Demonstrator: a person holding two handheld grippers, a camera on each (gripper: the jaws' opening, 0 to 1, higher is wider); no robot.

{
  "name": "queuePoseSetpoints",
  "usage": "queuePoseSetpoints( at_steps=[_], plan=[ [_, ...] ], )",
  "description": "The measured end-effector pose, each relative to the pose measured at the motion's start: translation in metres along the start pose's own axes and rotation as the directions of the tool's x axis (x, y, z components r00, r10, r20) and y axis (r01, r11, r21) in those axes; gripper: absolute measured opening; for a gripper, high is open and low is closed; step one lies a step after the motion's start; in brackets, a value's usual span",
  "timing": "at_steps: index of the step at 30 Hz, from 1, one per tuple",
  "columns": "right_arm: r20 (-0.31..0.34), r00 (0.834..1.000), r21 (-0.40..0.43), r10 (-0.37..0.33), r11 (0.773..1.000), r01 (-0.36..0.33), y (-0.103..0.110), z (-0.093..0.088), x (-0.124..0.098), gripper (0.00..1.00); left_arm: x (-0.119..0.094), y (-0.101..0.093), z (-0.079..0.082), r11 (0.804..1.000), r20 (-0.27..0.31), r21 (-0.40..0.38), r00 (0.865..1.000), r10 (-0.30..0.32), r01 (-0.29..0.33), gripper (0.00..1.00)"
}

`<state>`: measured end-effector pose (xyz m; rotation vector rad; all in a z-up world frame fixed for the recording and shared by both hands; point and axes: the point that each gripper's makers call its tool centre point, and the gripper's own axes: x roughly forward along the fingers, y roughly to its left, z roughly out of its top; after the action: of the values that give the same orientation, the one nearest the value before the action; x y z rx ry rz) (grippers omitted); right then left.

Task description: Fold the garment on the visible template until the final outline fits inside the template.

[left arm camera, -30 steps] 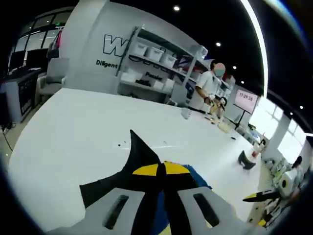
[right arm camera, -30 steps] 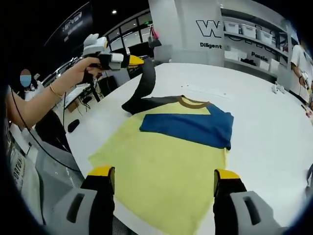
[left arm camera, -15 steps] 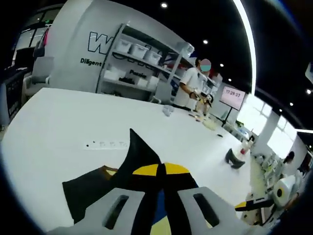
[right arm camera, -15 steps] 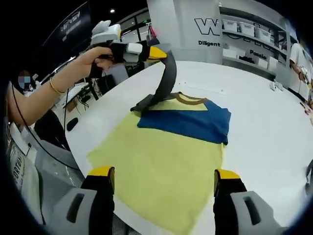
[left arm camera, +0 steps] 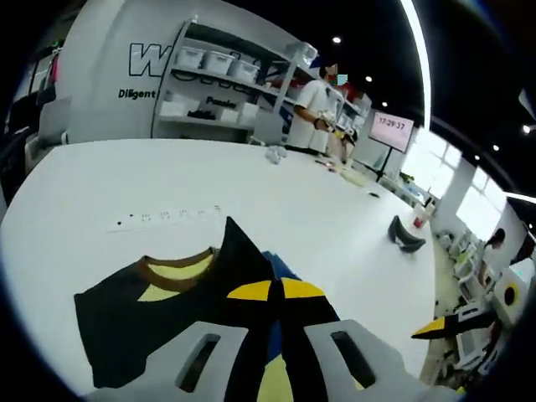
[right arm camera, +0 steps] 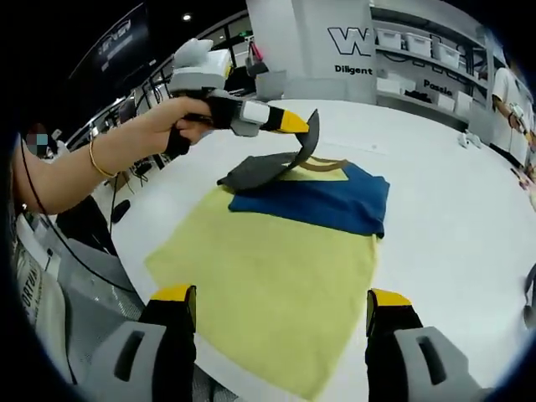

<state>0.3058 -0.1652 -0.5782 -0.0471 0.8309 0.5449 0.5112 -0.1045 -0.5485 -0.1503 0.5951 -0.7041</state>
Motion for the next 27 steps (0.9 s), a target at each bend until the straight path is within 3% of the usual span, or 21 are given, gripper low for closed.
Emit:
queuePoseSetpoints(
  at_steps=[8,17,21,24,27],
  plan=[
    [-0.011,1.000,0.012,-0.003,1.000,0.003,-0.004,-0.008,0.002,0.82,0.033,-0.007,-0.035,1.000,-0.079,0.017,0.997,-0.003,0.004,0.00],
    [-0.009,1.000,0.005,0.003,1.000,-0.003,-0.006,-0.006,0.005,0.82,0.056,-0.024,-0.064,0.997,-0.136,0.000,0.988,-0.075,0.075,0.00],
    [-0.003,1.000,0.008,0.003,1.000,-0.003,-0.007,-0.005,0.005,0.82,0.057,-0.023,-0.064,0.997,-0.125,0.049,0.991,-0.057,0.064,0.00],
    [-0.005,1.000,0.004,0.002,1.000,-0.002,-0.007,-0.005,0.006,0.82,0.050,-0.019,-0.052,0.997,-0.087,0.048,0.995,-0.056,0.060,0.00],
    [0.001,1.000,-0.004,0.005,1.000,-0.005,-0.004,-0.002,0.007,0.82,0.041,-0.010,-0.043,0.997,-0.079,0.071,0.996,-0.038,0.044,0.10]
  ],
)
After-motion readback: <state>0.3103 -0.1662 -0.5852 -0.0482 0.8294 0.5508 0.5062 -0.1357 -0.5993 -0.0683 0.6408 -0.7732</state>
